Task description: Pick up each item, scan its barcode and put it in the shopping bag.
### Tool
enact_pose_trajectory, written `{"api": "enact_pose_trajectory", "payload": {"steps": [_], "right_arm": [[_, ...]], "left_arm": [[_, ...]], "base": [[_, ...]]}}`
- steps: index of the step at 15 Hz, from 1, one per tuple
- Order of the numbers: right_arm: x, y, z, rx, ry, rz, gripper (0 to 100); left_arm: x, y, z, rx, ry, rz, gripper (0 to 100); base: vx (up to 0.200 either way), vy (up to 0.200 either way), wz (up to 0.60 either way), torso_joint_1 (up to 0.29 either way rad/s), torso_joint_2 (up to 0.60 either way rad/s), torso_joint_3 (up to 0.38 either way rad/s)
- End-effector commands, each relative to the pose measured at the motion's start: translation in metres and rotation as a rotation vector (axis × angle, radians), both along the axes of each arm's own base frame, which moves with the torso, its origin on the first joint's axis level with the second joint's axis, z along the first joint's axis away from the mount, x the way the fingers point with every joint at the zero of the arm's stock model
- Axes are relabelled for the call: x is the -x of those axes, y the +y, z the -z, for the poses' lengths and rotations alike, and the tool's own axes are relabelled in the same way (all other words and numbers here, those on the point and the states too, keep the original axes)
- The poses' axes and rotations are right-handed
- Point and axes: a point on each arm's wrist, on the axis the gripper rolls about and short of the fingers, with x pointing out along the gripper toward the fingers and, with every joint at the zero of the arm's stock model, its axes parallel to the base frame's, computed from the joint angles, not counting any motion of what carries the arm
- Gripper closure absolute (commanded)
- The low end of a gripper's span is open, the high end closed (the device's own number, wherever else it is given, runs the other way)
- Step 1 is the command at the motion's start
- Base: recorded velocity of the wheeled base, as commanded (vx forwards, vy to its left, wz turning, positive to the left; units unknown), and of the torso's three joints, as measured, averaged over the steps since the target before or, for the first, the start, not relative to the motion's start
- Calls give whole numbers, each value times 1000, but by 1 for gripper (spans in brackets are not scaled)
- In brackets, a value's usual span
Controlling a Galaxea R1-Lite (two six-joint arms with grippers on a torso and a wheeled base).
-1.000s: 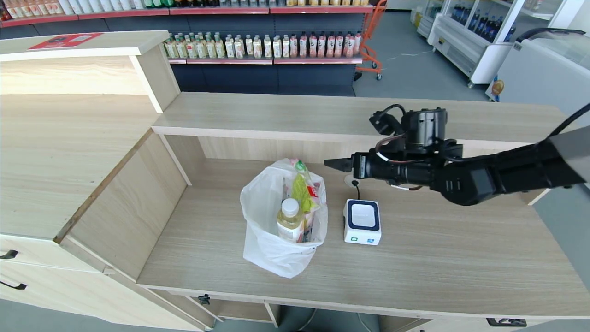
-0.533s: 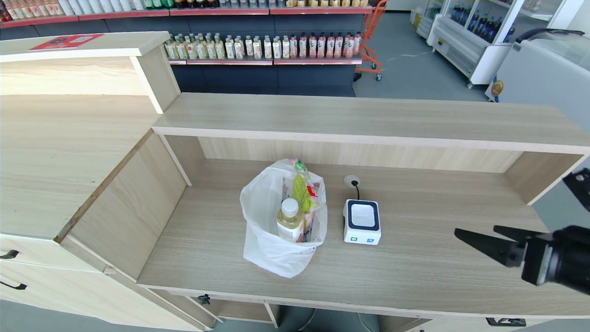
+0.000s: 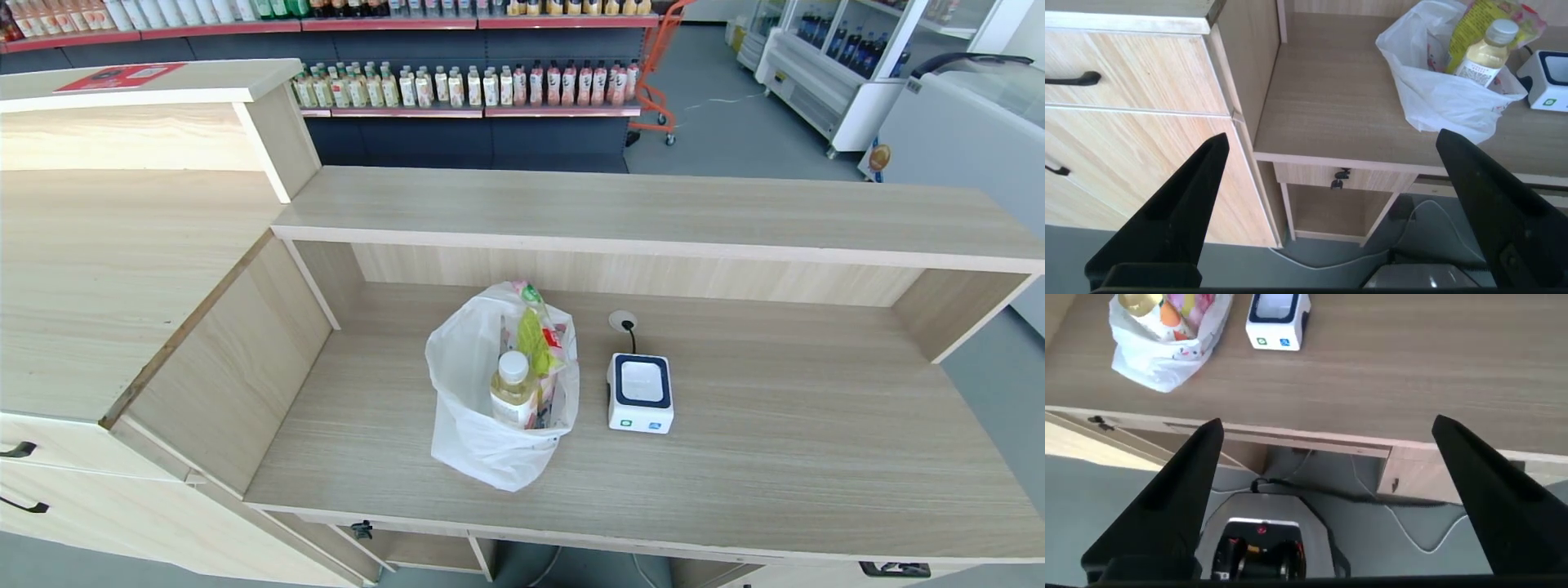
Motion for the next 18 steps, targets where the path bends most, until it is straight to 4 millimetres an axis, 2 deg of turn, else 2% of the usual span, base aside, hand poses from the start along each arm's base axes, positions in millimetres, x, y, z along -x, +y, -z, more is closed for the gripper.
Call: {"api": "enact_pose_trajectory", "payload": {"steps": [1,4,5,7,15,18], "right_arm": [[16,1,6,17,-196,24,0],[16,-1,6,30,-187,104,0],[16,-2,8,32,-173,143,100],[16,-3,14,34,-106,182,100],[16,-3,14,16,-105,185,100],[16,-3,14,16,-105,185,100]], "left_arm": [[0,0,0,0,0,0,0],[0,0,0,0,0,0,0],[0,0,0,0,0,0,0],[0,0,0,0,0,0,0],[0,0,0,-2,2,0,0],[0,0,0,-5,0,0,0]], "base": [[0,0,0,0,0,0],[0,0,0,0,0,0],[0,0,0,0,0,0],[0,0,0,0,0,0],[0,0,0,0,0,0],[0,-200,0,2,-2,2]]}}
